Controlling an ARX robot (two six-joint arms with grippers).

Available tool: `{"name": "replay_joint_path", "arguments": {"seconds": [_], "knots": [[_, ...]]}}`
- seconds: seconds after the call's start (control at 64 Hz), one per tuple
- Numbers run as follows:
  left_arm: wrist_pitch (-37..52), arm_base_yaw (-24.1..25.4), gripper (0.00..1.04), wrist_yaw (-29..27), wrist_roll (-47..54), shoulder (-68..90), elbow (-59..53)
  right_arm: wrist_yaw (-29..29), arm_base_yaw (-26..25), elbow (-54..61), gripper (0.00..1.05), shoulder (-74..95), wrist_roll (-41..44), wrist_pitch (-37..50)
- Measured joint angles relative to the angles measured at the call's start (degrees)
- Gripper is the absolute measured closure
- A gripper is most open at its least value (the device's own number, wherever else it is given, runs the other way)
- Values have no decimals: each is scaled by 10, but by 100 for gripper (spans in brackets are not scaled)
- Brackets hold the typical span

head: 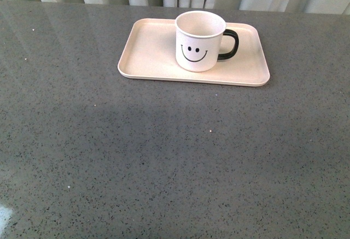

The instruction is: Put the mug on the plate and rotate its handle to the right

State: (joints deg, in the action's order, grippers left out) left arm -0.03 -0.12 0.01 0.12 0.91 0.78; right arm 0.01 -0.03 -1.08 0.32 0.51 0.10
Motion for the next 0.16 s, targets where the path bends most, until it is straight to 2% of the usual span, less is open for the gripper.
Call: {"name": "replay_joint_path", "arguments": {"seconds": [0.156], "knots": [[0, 0, 9, 0, 0, 0, 0, 0, 0, 0, 9, 0, 0, 0]]}}
